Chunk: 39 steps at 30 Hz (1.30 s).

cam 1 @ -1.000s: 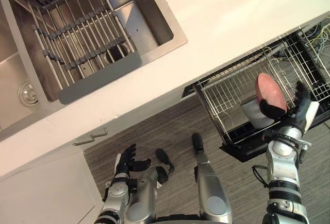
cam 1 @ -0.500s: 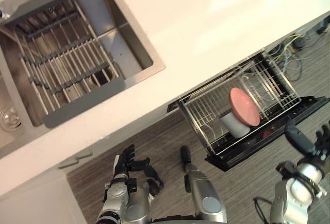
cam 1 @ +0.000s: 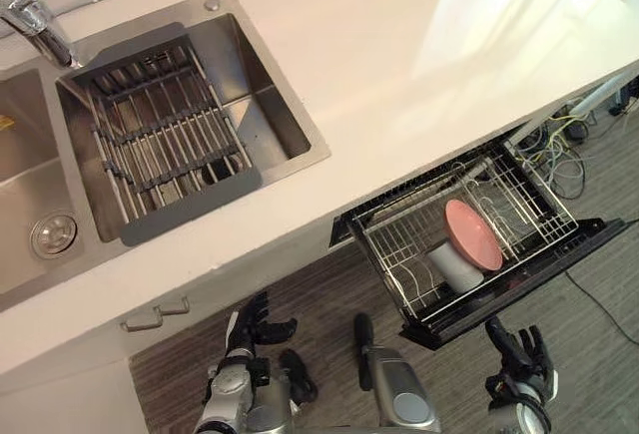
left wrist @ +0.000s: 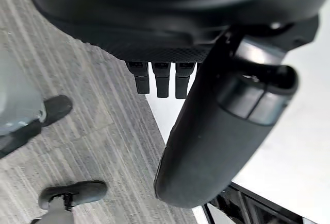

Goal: Walk over to the sink, pick up the cup, carry it to the dishwasher, place the cup inside the dishwasher, then close the dishwasher door

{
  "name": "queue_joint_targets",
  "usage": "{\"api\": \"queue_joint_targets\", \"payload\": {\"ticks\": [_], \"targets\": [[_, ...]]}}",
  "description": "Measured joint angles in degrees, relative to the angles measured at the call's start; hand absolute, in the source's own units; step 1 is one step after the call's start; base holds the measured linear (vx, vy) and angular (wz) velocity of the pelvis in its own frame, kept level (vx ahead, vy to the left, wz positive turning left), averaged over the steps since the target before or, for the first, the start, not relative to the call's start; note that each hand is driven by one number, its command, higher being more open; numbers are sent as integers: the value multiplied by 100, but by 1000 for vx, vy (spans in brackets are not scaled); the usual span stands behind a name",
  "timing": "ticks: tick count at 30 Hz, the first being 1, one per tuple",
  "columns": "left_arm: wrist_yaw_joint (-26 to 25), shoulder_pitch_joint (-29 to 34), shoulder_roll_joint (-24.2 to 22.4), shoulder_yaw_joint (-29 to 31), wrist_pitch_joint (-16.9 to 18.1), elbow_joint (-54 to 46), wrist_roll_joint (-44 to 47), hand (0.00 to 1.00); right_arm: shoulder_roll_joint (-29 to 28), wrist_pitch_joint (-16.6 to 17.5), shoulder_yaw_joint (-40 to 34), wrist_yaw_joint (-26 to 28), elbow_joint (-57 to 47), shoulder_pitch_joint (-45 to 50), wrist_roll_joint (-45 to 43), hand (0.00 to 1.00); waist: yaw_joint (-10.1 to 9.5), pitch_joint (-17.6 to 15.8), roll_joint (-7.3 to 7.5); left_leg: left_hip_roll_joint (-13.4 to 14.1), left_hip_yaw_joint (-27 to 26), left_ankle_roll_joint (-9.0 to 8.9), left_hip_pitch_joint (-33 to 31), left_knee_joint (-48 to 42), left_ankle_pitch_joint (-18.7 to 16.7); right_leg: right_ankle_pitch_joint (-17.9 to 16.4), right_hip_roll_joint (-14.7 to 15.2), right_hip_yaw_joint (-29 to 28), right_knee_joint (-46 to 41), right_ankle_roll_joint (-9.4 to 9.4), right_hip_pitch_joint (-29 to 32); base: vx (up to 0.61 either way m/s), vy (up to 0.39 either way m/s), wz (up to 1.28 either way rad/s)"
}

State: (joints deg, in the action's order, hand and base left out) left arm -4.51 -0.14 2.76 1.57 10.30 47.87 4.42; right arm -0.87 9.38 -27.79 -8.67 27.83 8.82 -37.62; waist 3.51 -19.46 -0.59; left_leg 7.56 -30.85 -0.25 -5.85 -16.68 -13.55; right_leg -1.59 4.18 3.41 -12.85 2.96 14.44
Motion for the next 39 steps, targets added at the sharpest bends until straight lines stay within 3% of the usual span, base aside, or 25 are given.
{"api": "queue_joint_targets", "payload": {"ticks": [4,9,14,20,27,32,39], "targets": [[5,2,103,-83,6,3,2,90,138,121,336,-3,113,-395,-530,90,-53,-5,-9,-181,214,75,-165,179,187,56,158,178,23,41,108,-54,14,33],[5,6,231,-83,10,24,-9,90,543,281,1194,0,123,-1404,-730,90,-128,-51,-123,-374,564,167,-397,478,540,403,270,478,485,44,66,-69,0,36],[16,6,286,-78,32,73,-9,90,1289,288,1736,-30,557,-2789,-769,90,-361,-143,-480,-516,1036,213,-528,759,933,696,336,952,943,6,-154,-76,-3,46],[43,132,344,-42,15,268,-9,90,1545,172,1939,-10,849,-2940,-403,90,-371,-125,-507,-552,1415,189,-459,945,1190,772,314,1352,1126,-64,-439,-38,-22,37],[96,177,367,-80,7,412,-11,90,1750,-218,1960,4,1173,-2424,1145,90,-355,179,-328,-628,1858,81,-101,1431,1461,744,279,1812,1417,-44,-944,-14,-5,31],[140,340,543,-71,5,393,-78,90,1618,-248,2222,389,949,-1624,2005,90,-307,620,-62,-649,2133,39,99,1678,1545,616,262,2102,1437,-48,-1179,66,-13,30],[193,395,767,92,1,354,-119,90,1250,-321,2195,487,1038,-940,3025,90,-265,818,84,-754,2437,97,381,1921,1633,508,289,2418,1480,31,-1529,72,11,25]]}}
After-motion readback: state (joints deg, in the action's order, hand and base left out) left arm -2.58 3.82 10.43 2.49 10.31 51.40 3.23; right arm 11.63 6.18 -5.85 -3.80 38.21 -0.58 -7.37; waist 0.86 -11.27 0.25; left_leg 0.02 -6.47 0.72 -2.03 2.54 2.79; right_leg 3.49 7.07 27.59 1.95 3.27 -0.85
